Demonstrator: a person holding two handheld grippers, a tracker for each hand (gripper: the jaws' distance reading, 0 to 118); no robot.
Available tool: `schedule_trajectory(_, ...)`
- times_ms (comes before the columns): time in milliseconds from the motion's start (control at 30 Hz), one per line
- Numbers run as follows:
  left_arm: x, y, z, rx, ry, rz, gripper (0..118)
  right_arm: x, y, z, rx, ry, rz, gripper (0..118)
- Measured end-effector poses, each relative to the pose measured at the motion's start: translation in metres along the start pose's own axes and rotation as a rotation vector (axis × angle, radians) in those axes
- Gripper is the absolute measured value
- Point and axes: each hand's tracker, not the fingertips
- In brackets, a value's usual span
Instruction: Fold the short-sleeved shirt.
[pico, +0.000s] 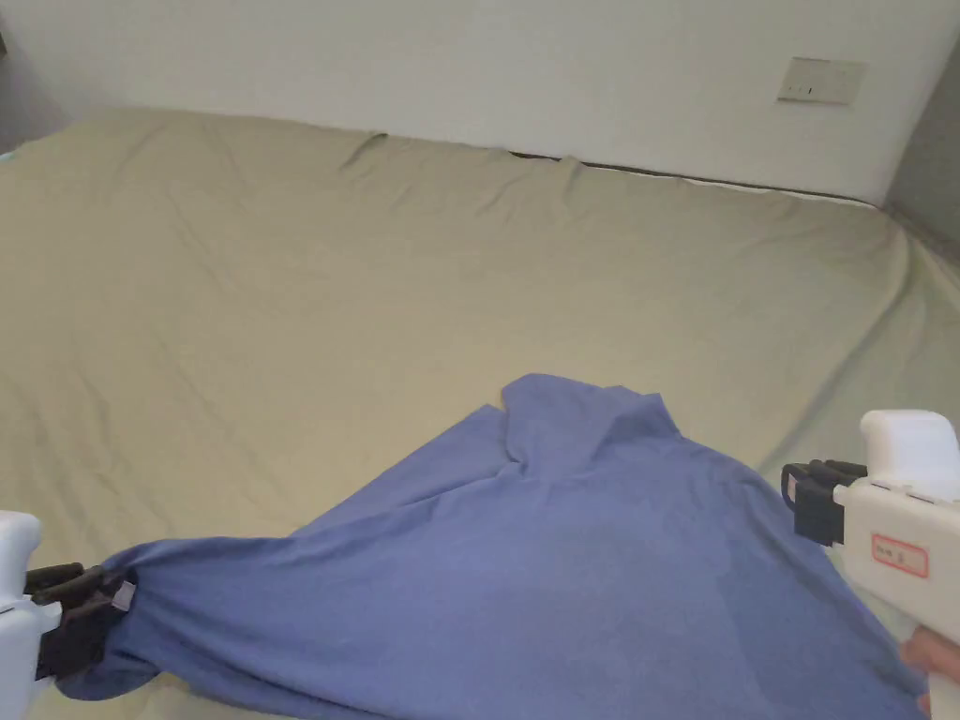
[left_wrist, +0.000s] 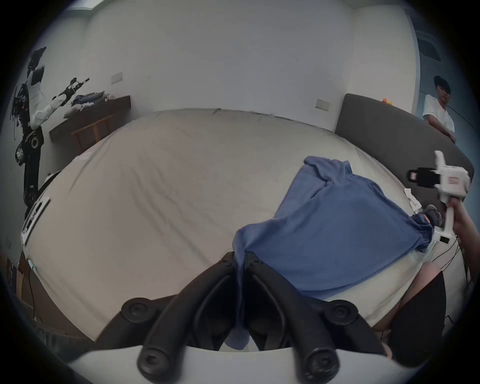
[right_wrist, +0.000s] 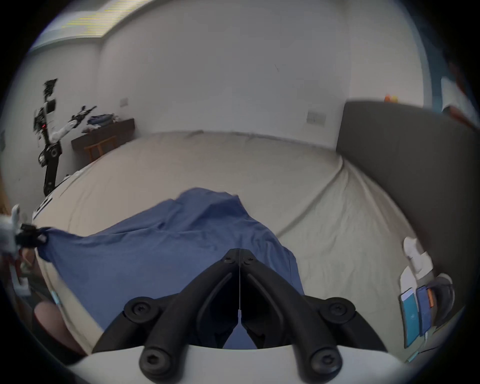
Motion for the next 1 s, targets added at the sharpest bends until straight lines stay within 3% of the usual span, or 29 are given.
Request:
schedule_trajectory(67,0.002,0.004,-0.005,-0.009,-0.002,-0.023,3,0.021,0.016,-0.033,-0.026,0.004,-0.038,9)
schedule_trajectory(100,0.000,0.008,-0.010,-0.016,0.000,-0.030,3,0.028,0.024,-0.051,-0.040,0.016,-0.055,33)
schedule_trajectory(167,-0.001,0.012,-0.015,-0.023,-0.009,-0.018,3,0.037,0.037,-0.094,-0.068,0.036,-0.058,97)
schedule_trajectory(200,-0.001,0.013,-0.017,-0.024,-0.010,-0.012,3,0.042,0.038,-0.111,-0.112,0.052,-0.049,117)
schedule_trajectory(367,0.002,0.021,-0.031,-0.038,-0.002,-0.025,3,0.049,0.028,-0.192,-0.240,0.039,-0.015,112)
schedule_trajectory(433,0.001,0.021,-0.038,-0.062,0.002,-0.020,3,0.048,0.017,-0.206,-0.353,0.044,0.013,76)
schedule_trajectory(467,0.001,0.021,-0.040,-0.065,0.003,-0.022,3,0.047,0.012,-0.204,-0.360,0.022,0.042,74)
schedule_trajectory(500,-0.001,0.022,-0.042,-0.071,0.003,-0.025,3,0.047,0.012,-0.189,-0.257,0.024,0.081,42)
schedule_trajectory(533,-0.001,0.022,-0.042,-0.069,0.005,-0.030,3,0.050,0.014,-0.180,-0.244,0.073,0.052,3)
schedule_trajectory(567,-0.001,0.023,-0.041,-0.062,0.004,-0.031,3,0.054,0.015,-0.174,-0.256,0.113,0.010,3)
schedule_trajectory(600,0.000,0.025,-0.039,-0.052,0.001,-0.032,3,0.052,0.013,-0.163,-0.210,0.037,0.023,3)
schedule_trajectory(700,0.000,0.034,-0.029,-0.020,-0.005,-0.015,3,0.051,0.021,-0.120,-0.072,0.033,-0.003,3)
schedule_trajectory(767,0.002,0.044,-0.015,0.020,-0.015,-0.014,3,0.045,0.033,-0.080,-0.011,0.043,-0.028,3)
schedule_trajectory(867,0.011,0.066,0.014,0.109,-0.025,-0.033,3,0.041,0.054,-0.008,0.099,0.044,-0.004,3)
schedule_trajectory(1000,0.016,0.104,0.062,0.251,-0.039,-0.036,3,0.052,0.077,0.094,0.267,-0.006,-0.025,3)
